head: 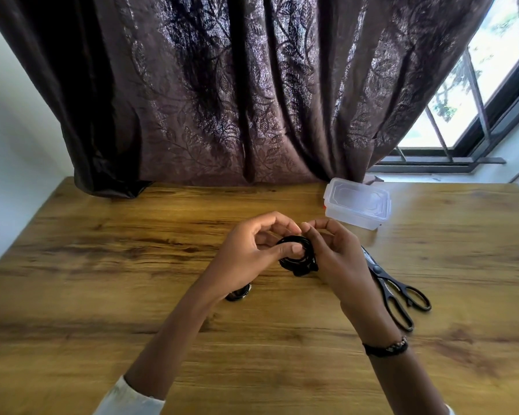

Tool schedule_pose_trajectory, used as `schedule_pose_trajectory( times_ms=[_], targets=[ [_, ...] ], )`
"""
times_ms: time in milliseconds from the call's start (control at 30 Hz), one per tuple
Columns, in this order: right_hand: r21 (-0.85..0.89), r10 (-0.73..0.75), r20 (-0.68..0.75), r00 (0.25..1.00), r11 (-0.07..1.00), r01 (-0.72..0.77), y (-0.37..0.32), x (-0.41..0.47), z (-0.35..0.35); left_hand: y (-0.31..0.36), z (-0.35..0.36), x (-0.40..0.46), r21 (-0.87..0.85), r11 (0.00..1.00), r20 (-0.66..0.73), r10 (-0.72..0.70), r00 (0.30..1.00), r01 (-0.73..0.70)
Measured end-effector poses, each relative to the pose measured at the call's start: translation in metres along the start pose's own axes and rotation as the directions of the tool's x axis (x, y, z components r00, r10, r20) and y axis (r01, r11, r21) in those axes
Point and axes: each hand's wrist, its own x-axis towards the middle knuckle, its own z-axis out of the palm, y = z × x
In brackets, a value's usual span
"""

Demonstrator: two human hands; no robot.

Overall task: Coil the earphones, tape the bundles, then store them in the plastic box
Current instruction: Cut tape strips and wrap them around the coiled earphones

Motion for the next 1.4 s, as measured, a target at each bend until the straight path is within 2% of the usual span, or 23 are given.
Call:
schedule_pose_trajectory(
  times_ms=[167, 400, 567, 767, 1000, 1400],
  targets=[
    [-0.001, -0.008, 0.003, 1.0, 1.0, 0.008, 0.001, 0.0, 0.0, -0.001, 0.002, 0.0, -0.017, 0.999, -0.023, 0.042, 0.999, -0.042],
    [-0.022, -0.049, 0.006, 0.999, 0.999, 0.049, 0.001, -0.002, -0.001, -0.003, 0.004, 0.001, -0.032, 0.999, -0.053, 0.027, 0.998, -0.029],
    [-0.264, -0.228, 0.008, 0.974, 0.939, 0.222, -0.005, -0.005, -0.003, -0.002, 0.003, 0.0, -0.047, 0.999, -0.059, -0.025, 0.998, 0.022],
    [-0.373, -0.393, 0.044, 0.918, 0.846, 0.38, -0.012, -0.011, -0.004, 0.002, 0.003, 0.0, -0.193, 0.974, -0.07, -0.131, 0.989, 0.116],
    [-0.441, -0.488, 0.01, 0.873, 0.781, 0.442, -0.017, -0.017, -0.001, 0.008, 0.002, 0.0, -0.321, 0.926, -0.086, -0.238, 0.967, 0.199],
    [-0.654, -0.686, 0.176, 0.706, 0.454, 0.605, -0.014, -0.018, -0.003, 0.016, 0.001, 0.0, -0.421, 0.842, -0.061, -0.397, 0.916, 0.337]
  ],
)
